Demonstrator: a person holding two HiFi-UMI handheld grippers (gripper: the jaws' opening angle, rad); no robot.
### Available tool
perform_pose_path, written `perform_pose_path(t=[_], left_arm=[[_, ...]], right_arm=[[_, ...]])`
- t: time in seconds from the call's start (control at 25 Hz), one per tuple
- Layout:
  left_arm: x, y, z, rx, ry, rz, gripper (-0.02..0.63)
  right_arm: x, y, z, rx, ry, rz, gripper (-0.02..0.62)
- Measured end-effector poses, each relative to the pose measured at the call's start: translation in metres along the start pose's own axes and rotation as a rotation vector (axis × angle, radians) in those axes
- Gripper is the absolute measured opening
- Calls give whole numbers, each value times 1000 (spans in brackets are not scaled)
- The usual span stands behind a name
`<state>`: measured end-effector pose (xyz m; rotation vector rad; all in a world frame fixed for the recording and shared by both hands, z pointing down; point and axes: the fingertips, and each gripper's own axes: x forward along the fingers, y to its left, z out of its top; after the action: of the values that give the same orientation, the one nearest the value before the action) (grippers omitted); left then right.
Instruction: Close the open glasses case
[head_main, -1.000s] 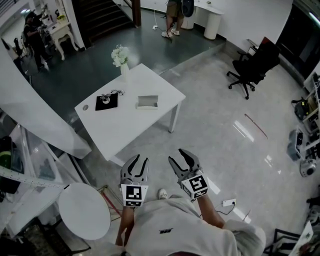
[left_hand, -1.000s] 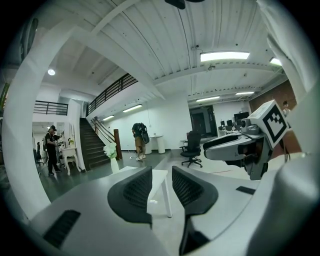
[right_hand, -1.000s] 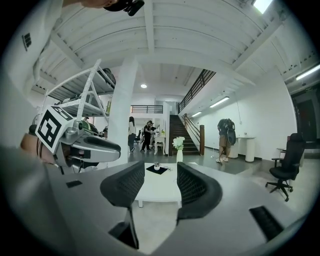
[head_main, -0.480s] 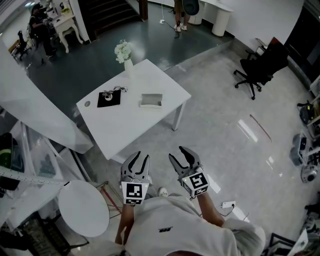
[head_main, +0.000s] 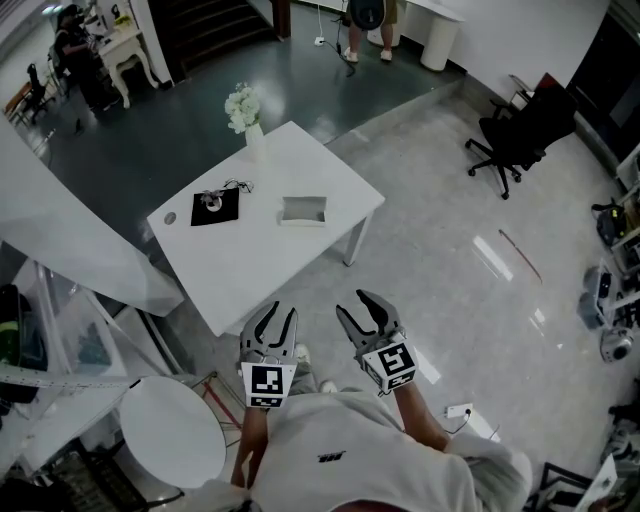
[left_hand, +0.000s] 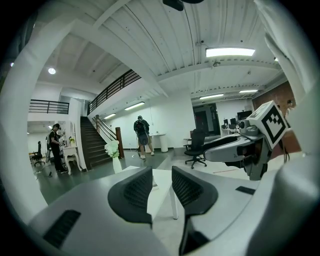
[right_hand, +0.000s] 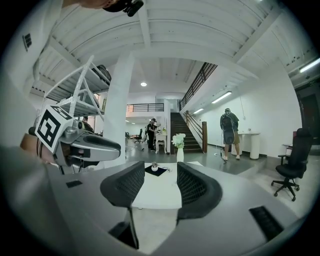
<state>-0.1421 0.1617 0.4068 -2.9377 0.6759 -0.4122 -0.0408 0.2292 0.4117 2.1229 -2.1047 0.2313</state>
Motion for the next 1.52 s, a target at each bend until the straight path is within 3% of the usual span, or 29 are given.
perform_pose_path(t=[0.88, 1.52], left_arm=[[98, 100, -7, 7, 5, -95, 126], [157, 129, -10, 14, -27, -190, 117]], right_arm=[[134, -31, 13, 25, 38, -69, 193], [185, -55, 8, 39, 51, -160, 186]])
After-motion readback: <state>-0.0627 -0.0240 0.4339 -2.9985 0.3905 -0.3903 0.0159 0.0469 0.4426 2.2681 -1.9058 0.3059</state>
